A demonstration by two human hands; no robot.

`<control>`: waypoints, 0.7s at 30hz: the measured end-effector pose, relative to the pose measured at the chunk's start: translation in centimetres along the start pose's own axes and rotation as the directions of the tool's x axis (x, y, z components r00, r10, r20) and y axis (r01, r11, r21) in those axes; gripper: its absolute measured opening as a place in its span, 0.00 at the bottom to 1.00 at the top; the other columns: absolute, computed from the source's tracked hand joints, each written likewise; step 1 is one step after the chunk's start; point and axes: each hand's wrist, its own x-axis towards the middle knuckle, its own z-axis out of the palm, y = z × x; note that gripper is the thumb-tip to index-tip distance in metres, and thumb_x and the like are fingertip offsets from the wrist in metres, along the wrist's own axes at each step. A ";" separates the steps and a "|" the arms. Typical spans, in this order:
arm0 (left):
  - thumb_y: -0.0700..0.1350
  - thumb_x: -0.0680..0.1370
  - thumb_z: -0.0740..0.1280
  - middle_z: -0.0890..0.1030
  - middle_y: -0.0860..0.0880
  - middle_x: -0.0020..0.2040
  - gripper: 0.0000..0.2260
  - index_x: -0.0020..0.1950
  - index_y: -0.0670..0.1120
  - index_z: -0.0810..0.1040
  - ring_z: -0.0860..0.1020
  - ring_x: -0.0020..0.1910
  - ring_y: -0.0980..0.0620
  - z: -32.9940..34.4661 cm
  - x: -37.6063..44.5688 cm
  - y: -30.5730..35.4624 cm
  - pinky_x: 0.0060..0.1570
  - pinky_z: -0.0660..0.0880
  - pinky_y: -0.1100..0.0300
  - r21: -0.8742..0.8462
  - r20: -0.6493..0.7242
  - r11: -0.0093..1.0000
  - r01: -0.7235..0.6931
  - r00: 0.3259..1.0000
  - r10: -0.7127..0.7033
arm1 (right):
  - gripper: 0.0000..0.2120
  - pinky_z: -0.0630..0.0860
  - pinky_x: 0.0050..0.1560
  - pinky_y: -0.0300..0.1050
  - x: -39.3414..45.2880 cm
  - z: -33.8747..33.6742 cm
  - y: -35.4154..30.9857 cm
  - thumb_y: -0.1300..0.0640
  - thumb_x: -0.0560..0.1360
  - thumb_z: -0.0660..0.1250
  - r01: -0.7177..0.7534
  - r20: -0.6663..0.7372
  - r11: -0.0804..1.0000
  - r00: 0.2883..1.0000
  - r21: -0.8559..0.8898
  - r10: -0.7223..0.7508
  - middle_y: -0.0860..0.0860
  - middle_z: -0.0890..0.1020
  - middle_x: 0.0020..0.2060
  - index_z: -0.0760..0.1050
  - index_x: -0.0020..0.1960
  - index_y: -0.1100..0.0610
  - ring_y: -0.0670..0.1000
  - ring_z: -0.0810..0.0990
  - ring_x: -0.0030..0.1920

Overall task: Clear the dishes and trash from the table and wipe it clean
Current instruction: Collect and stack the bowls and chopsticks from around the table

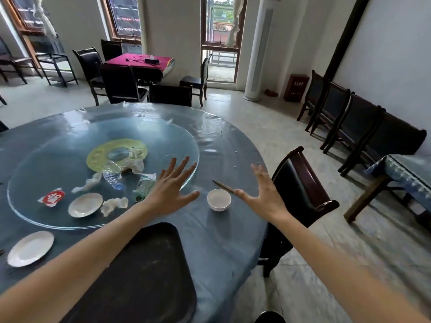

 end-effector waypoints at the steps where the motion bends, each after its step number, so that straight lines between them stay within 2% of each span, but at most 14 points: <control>1: 0.74 0.70 0.53 0.39 0.61 0.81 0.42 0.82 0.63 0.46 0.35 0.80 0.49 1.0 0.6 -0.7 0.78 0.45 0.40 -0.011 0.020 1.000 0.016 1.000 -0.016 | 0.47 0.52 0.82 0.55 0.9 0.9 0.8 0.34 0.75 0.70 -0.022 0.028 1.000 0.999 0.018 0.022 0.44 0.46 0.84 0.47 0.83 0.41 0.49 0.46 0.83; 5: 0.72 0.72 0.57 0.41 0.61 0.82 0.41 0.82 0.63 0.48 0.37 0.81 0.50 4.1 2.9 -3.7 0.78 0.47 0.42 -0.082 0.091 0.992 0.096 0.992 -0.088 | 0.47 0.51 0.82 0.56 4.2 4.5 3.3 0.36 0.74 0.72 -0.120 0.104 0.991 0.988 0.065 0.113 0.45 0.48 0.84 0.49 0.84 0.42 0.51 0.46 0.84; 8: 0.62 0.78 0.67 0.44 0.60 0.82 0.37 0.82 0.61 0.51 0.42 0.82 0.50 6.2 4.7 -5.7 0.79 0.49 0.46 -0.179 0.138 0.971 0.157 0.981 -0.134 | 0.47 0.52 0.82 0.55 6.3 6.9 4.8 0.39 0.74 0.74 -0.208 0.140 0.972 0.971 0.106 0.192 0.47 0.50 0.84 0.51 0.84 0.45 0.51 0.51 0.83; 10: 0.56 0.80 0.68 0.46 0.59 0.83 0.36 0.82 0.59 0.52 0.44 0.82 0.51 7.7 5.8 -7.1 0.79 0.49 0.50 -0.252 0.176 0.946 0.204 0.971 -0.163 | 0.46 0.53 0.81 0.52 7.3 8.1 5.3 0.42 0.76 0.75 -0.290 0.168 0.943 0.950 0.163 0.263 0.48 0.51 0.84 0.51 0.84 0.47 0.51 0.52 0.83; 12: 0.55 0.80 0.68 0.47 0.59 0.83 0.35 0.83 0.58 0.53 0.46 0.82 0.51 9.1 7.1 -8.4 0.78 0.51 0.53 -0.298 0.207 0.928 0.223 0.964 -0.165 | 0.46 0.55 0.79 0.50 8.4 9.1 5.7 0.44 0.76 0.75 -0.372 0.188 0.901 0.923 0.222 0.335 0.48 0.54 0.84 0.52 0.84 0.48 0.51 0.54 0.82; 15: 0.56 0.80 0.68 0.49 0.58 0.83 0.35 0.83 0.57 0.54 0.52 0.81 0.55 11.0 8.9 -9.5 0.75 0.52 0.60 -0.394 0.252 0.873 0.288 0.947 -0.198 | 0.46 0.62 0.78 0.52 10.6 10.7 6.5 0.43 0.75 0.76 -0.466 0.235 0.836 0.881 0.288 0.410 0.51 0.60 0.82 0.52 0.84 0.46 0.52 0.60 0.81; 18: 0.65 0.74 0.68 0.55 0.56 0.82 0.40 0.82 0.58 0.55 0.55 0.81 0.56 12.9 9.8 -9.9 0.76 0.52 0.61 -0.529 0.348 0.735 0.424 0.898 -0.268 | 0.42 0.67 0.75 0.53 12.6 12.1 7.1 0.47 0.77 0.74 -0.562 0.289 0.743 0.826 0.364 0.484 0.53 0.63 0.80 0.54 0.83 0.48 0.53 0.64 0.79; 20: 0.69 0.67 0.66 0.64 0.55 0.80 0.43 0.81 0.62 0.57 0.59 0.80 0.54 14.2 10.2 -9.8 0.76 0.59 0.54 -0.617 0.450 0.555 0.557 0.829 -0.332 | 0.39 0.69 0.74 0.56 13.5 13.1 7.9 0.48 0.78 0.73 -0.608 0.328 0.699 0.793 0.378 0.513 0.52 0.65 0.79 0.57 0.82 0.51 0.53 0.67 0.77; 21: 0.68 0.67 0.67 0.68 0.55 0.77 0.42 0.80 0.63 0.58 0.61 0.79 0.53 14.8 10.5 -9.6 0.72 0.64 0.52 -0.649 0.507 0.440 0.621 0.784 -0.359 | 0.38 0.70 0.74 0.57 13.9 13.7 8.3 0.48 0.79 0.73 -0.633 0.349 0.676 0.773 0.377 0.529 0.52 0.66 0.78 0.59 0.82 0.51 0.53 0.68 0.75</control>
